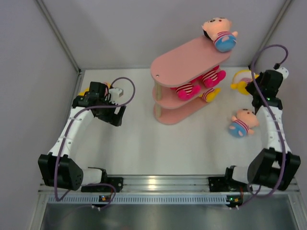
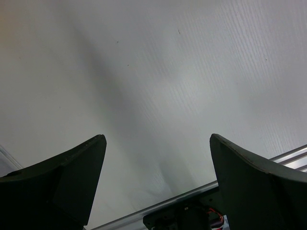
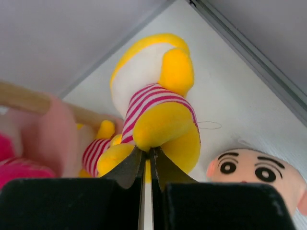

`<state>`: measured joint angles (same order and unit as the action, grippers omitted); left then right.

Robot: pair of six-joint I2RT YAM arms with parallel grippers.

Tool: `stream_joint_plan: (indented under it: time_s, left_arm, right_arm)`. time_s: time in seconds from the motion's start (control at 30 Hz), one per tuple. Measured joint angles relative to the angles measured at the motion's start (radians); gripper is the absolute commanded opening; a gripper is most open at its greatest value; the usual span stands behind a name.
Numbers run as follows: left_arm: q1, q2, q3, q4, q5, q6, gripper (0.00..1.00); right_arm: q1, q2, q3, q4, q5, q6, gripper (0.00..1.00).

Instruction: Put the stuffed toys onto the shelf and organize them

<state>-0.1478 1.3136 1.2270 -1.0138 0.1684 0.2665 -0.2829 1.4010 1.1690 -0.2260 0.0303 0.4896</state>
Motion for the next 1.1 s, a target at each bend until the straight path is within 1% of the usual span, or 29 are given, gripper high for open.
stream_joint_plan:
  time_s: [0.13, 0.27, 0.4, 0.47, 0.57, 0.67, 0.77, 0.83, 0.97, 1.1]
  left_arm:
    - [0.0, -0.022, 0.0, 0.0, 0.011, 0.015, 0.95]
    - [0.0, -0.05, -0.001, 0.0, 0.021, 0.029, 0.95]
    - [0.0, -0.089, -0.008, 0.0, 0.026, 0.041, 0.95]
    - [0.0, -0.109, -0.013, -0.001, 0.027, 0.045, 0.95]
    - [0.0, -0.131, -0.021, -0.001, 0.026, 0.047, 0.95]
    - [0.0, -0.135, -0.027, -0.002, 0.022, 0.047, 0.95]
    - [0.0, -0.136, -0.027, -0.002, 0.016, 0.047, 0.96]
    - [0.0, -0.136, -0.027, -0.002, 0.013, 0.047, 0.96]
    - [0.0, -0.135, -0.027, -0.002, 0.001, 0.045, 0.96]
    - [0.0, -0.127, -0.027, -0.002, -0.003, 0.038, 0.96]
  right_arm:
    - [0.08, -0.283, -0.116, -0.068, 0.054, 0.0, 0.0]
    - [0.143, -0.459, -0.21, -0.196, 0.095, -0.002, 0.0]
    - [0.188, -0.571, -0.266, -0.333, 0.092, -0.008, 0.0]
    - [0.205, -0.616, -0.288, -0.377, 0.051, -0.009, 0.0]
    - [0.237, -0.653, -0.341, -0.378, -0.064, -0.007, 0.0]
    - [0.295, -0.668, -0.435, -0.286, -0.175, 0.016, 0.0]
    - [0.368, -0.658, -0.53, -0.152, -0.237, 0.052, 0.0]
    - [0.403, -0.632, -0.562, -0.076, -0.266, 0.064, 0.0]
    - [0.456, -0.538, -0.591, 0.131, -0.293, 0.087, 0.0]
    - [0.478, -0.443, -0.635, 0.343, -0.278, 0.125, 0.0]
